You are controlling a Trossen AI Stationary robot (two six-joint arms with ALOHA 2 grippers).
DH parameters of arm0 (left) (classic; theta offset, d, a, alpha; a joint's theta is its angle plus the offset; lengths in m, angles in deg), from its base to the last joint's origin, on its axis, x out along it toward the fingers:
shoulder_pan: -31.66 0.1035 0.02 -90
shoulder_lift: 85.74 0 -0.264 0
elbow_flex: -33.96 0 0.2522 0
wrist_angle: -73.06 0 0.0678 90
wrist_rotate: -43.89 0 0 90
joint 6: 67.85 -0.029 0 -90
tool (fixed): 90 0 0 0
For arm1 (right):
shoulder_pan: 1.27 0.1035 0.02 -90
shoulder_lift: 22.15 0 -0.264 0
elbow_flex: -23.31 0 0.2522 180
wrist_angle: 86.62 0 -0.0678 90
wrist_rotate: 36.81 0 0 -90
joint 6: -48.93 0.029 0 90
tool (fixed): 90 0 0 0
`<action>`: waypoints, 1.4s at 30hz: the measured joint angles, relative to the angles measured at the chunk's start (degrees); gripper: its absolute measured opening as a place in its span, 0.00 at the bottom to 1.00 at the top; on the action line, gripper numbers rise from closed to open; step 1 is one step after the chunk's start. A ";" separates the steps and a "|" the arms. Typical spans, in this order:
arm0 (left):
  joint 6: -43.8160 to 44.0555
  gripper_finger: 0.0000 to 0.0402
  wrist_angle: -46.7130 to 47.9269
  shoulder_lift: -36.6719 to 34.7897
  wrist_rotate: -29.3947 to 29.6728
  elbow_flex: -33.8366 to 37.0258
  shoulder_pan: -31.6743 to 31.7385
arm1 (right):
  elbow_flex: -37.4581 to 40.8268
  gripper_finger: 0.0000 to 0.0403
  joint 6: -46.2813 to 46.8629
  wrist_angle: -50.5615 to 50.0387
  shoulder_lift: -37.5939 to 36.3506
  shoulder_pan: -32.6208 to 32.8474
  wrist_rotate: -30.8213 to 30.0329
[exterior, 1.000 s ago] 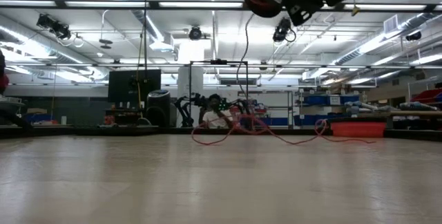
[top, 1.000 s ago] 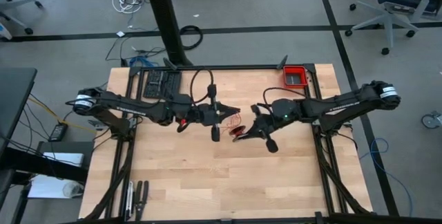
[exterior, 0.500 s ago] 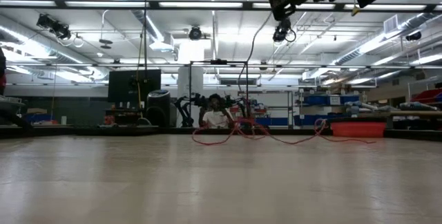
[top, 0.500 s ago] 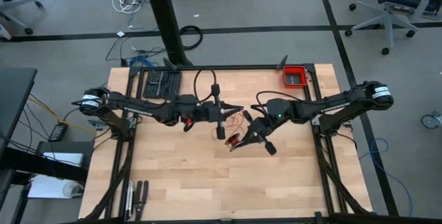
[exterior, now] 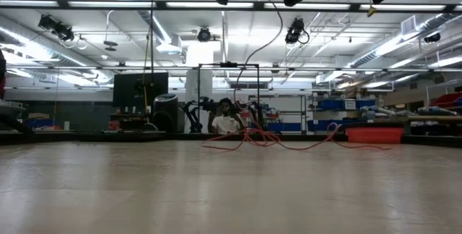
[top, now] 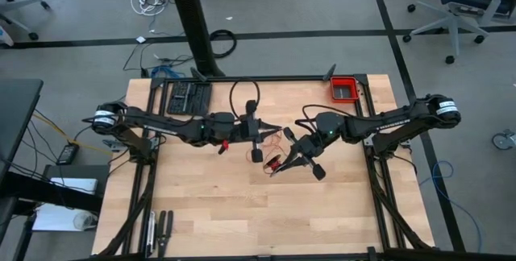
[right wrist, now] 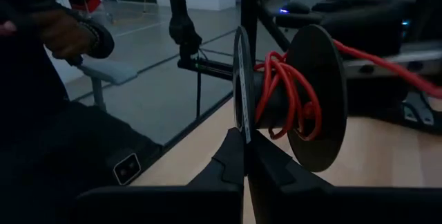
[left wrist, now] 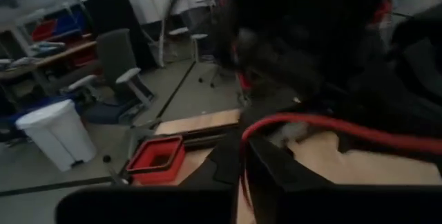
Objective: Coil cords
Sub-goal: Coil the red wire on the black spool
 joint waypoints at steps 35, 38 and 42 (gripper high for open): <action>6.92 0.22 14.22 -5.51 -1.96 0.02 -0.26 | 0.00 0.00 -2.03 -22.49 -22.42 2.19 -19.70; 6.96 0.25 14.49 -5.49 -2.24 0.00 -0.43 | 0.00 0.00 -1.99 -22.89 -22.03 2.17 -19.97; 7.11 0.28 12.57 -5.49 -2.39 0.00 -1.00 | 0.00 0.00 -2.00 -21.99 -19.49 2.19 -20.09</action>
